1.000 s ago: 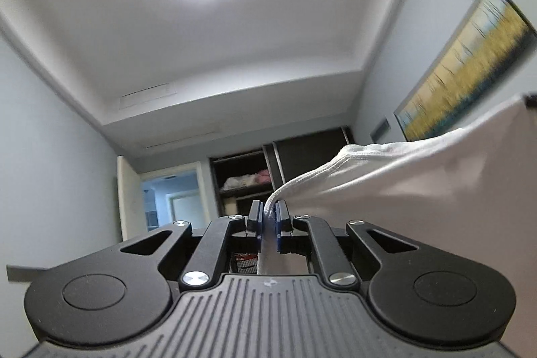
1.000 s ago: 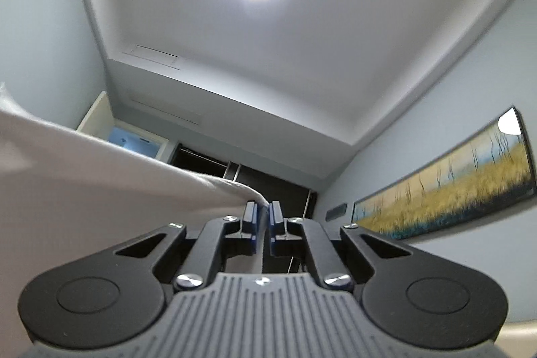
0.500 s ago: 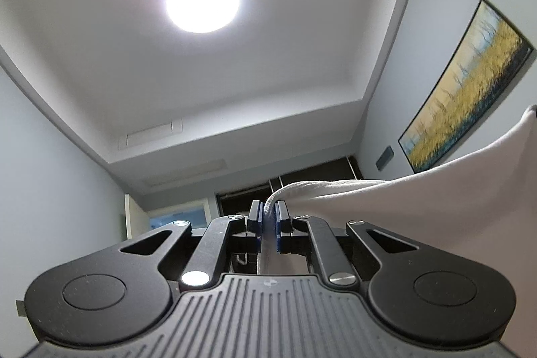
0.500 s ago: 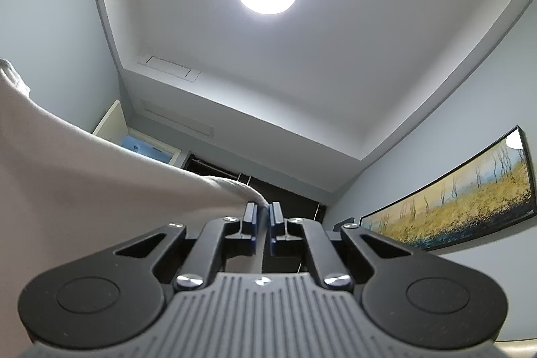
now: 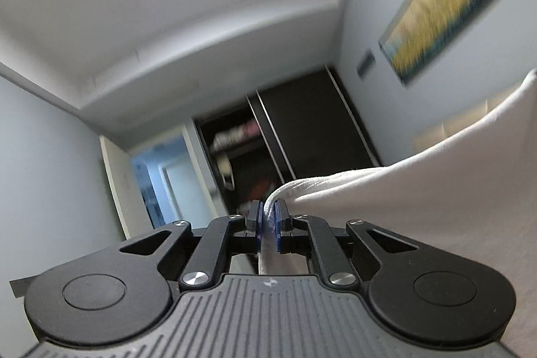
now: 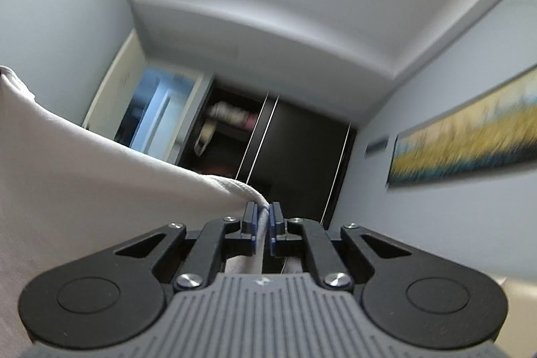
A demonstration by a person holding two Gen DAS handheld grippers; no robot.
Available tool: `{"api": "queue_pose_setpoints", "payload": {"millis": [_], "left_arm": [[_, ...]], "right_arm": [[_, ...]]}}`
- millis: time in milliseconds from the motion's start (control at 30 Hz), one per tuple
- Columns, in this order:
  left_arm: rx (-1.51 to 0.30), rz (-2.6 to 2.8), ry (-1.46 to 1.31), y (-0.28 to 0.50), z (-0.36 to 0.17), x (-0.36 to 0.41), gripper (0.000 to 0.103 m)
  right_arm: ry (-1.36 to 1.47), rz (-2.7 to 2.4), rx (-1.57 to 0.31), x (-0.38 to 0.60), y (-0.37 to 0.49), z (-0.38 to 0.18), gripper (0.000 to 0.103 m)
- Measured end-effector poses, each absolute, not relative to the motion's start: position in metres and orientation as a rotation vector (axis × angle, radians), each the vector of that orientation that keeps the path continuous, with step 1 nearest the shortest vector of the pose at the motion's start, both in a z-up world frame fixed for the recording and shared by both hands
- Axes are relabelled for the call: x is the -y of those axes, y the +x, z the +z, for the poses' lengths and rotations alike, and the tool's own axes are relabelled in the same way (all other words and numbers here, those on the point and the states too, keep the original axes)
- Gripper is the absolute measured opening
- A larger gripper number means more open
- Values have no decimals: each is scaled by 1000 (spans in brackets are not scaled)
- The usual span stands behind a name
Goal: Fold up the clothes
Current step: 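Lift the shirt high with both tools and shake it out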
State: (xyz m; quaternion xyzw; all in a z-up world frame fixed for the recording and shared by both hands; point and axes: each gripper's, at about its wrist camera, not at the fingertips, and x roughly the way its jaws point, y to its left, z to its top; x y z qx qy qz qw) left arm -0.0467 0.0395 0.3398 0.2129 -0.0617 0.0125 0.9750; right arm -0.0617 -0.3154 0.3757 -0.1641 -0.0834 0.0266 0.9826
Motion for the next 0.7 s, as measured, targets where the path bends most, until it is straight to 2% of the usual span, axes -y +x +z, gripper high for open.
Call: {"api": "queue_pose_setpoints", "payload": {"millis": [400, 700], "left_arm": [[-180, -5, 455, 171, 214, -42, 6], [-420, -30, 436, 310, 83, -44, 6]], "right_arm": [[-335, 52, -167, 304, 167, 261, 8], [-314, 43, -397, 290, 312, 138, 8]]}}
